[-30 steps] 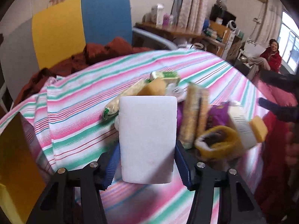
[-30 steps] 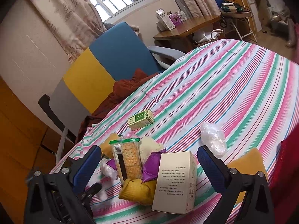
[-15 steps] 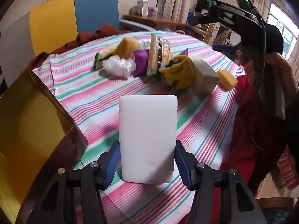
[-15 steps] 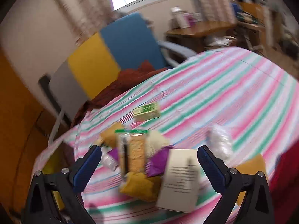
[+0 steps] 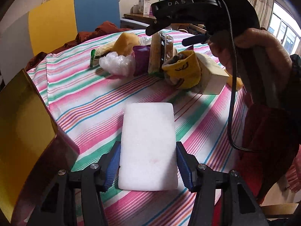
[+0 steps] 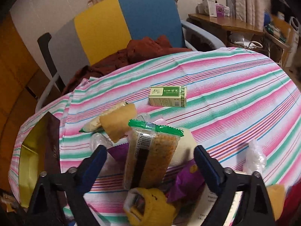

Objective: Organize objects
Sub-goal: 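Grasp the green-topped cracker pack with the right gripper while the left holds the block, then carry both items over the gold tray and open both grippers to drop them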

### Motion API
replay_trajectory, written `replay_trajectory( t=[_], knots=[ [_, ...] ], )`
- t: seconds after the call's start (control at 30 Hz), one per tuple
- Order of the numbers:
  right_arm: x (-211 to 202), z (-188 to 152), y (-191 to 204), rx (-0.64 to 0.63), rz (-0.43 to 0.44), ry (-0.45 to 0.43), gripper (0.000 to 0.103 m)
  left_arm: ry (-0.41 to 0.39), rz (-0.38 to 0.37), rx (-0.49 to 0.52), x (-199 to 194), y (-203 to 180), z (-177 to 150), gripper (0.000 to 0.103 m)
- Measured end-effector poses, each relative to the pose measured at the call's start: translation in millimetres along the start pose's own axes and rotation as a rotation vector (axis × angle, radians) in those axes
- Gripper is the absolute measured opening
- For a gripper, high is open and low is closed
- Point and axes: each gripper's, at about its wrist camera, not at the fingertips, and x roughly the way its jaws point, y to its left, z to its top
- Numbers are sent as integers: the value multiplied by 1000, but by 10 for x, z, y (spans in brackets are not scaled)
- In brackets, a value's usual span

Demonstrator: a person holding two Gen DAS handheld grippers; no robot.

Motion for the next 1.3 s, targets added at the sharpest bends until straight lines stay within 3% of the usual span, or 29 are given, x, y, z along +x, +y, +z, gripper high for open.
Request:
replay_trajectory(
  t=[0.03, 0.1, 0.23, 0.4, 0.67, 0.8, 0.97, 1.3],
  knots=[
    [24, -4, 13, -14, -11, 6, 78, -2, 0, -3, 13, -6, -15, 57],
    [54, -4, 40, -37, -6, 13, 50, -7, 4, 2, 28, -23, -11, 57],
    [10, -15, 99, -76, 7, -4, 48, -12, 0, -7, 52, -12, -16, 57],
    [-191, 46, 28, -29, 42, -86, 48, -33, 10, 13, -30, -52, -18, 57],
    [-504, 73, -27, 35, 172, -193, 48, -191, 31, -8, -751, -73, 16, 57],
    [-696, 49, 70, 35, 221, -222, 48, -273, 87, -107, -1193, 176, -8, 57],
    [-903, 6, 562, -59, 275, -225, 48, -298, 200, -286, -1499, 693, -178, 57],
    [-869, -263, 1912, -319, 409, -64, 47, -284, 379, -587, -1725, 1523, -667, 58]
  ],
)
